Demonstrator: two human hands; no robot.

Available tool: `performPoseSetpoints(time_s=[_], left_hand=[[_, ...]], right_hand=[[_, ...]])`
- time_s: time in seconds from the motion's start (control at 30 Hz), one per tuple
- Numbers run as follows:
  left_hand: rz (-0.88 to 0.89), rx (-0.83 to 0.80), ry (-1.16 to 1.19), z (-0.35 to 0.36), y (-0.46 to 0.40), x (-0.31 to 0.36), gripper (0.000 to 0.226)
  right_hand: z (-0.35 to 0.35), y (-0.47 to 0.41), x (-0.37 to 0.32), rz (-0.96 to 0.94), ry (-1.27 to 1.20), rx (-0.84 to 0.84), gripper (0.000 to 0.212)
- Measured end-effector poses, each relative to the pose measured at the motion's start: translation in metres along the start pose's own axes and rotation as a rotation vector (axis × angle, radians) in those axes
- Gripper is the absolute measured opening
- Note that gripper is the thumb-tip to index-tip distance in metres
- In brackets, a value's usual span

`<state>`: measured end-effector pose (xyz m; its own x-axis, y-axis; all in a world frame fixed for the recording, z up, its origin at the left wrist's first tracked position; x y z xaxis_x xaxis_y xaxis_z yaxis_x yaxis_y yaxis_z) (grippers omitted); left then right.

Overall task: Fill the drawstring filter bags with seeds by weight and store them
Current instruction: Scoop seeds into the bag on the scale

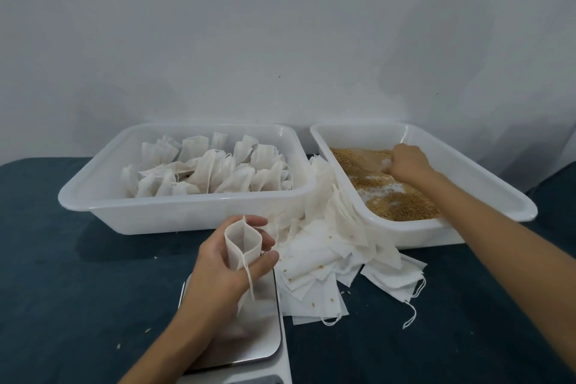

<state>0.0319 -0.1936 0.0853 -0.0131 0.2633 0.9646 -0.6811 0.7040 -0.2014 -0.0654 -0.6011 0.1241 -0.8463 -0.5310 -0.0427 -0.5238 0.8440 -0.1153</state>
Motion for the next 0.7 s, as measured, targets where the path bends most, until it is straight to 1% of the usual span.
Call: performPoseSetpoints(time_s=[0.33, 0.6, 0.7], left_hand=[[-0.017, -0.003, -0.006, 0.003, 0.001, -0.003, 0.04], [-0.013, -0.001, 0.004, 0.0, 0.0, -0.005, 0.035], [-0.007, -0.002, 0.013, -0.001, -0.001, -0.004, 0.035]], right_hand=[[-0.006, 0.023, 0.019, -0.045, -0.049, 0.004, 0.043], [-0.005, 0.034, 0.026, -0.035, -0.064, 0.016, 0.034], [-0.011, 0.043, 0.021, -0.068, -0.062, 0.043, 0.028]])
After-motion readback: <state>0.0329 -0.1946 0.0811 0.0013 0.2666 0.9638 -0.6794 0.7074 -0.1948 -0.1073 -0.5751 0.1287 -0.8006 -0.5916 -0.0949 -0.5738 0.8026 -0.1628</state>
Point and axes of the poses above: each hand's wrist, its own y-axis away from the middle knuckle, its own z-axis out of the palm, x = y × z, the point moved 7 cm from there along -y, towards the middle knuckle, and after that the axes turned 8 degrees about y, right-handed, at the moved point
